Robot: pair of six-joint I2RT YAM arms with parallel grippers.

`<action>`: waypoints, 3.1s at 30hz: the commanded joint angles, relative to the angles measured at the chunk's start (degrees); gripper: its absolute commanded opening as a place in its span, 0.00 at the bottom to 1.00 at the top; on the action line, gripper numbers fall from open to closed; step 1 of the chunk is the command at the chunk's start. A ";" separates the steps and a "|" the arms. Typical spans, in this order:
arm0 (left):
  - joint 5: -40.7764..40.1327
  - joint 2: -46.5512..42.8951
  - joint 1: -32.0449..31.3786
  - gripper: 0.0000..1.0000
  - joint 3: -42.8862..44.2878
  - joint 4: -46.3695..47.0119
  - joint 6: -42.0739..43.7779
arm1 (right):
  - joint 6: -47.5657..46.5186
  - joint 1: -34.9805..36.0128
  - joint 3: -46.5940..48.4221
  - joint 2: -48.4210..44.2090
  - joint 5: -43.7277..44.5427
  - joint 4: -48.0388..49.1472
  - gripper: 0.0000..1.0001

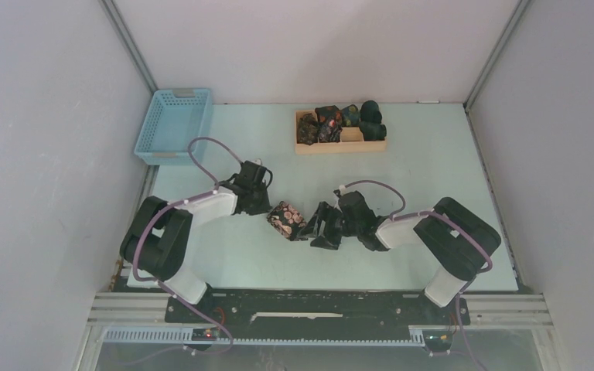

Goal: Roll the ties
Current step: Pick up the tie at the center of the board.

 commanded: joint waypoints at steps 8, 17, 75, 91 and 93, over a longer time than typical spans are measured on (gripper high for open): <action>2.32 -2.72 -5.05 0.18 -3.50 2.52 -4.12 | -1.91 -4.14 0.15 5.10 3.32 -1.37 0.68; 1.80 -2.60 -6.73 0.18 -3.63 2.30 -5.21 | -1.79 -4.65 0.33 5.78 2.05 1.67 0.64; -9.28 -22.53 -8.62 0.36 -4.07 -10.98 -4.83 | -5.55 -11.71 9.96 1.77 -5.57 -0.84 0.00; -14.87 -39.53 -8.52 0.36 -1.60 -27.75 -1.80 | -7.36 -18.41 15.94 -1.31 -7.02 -4.87 0.00; -15.29 -41.27 -8.52 0.36 -1.69 -29.15 -1.34 | -7.64 -19.47 16.83 -1.57 -7.02 -5.69 0.00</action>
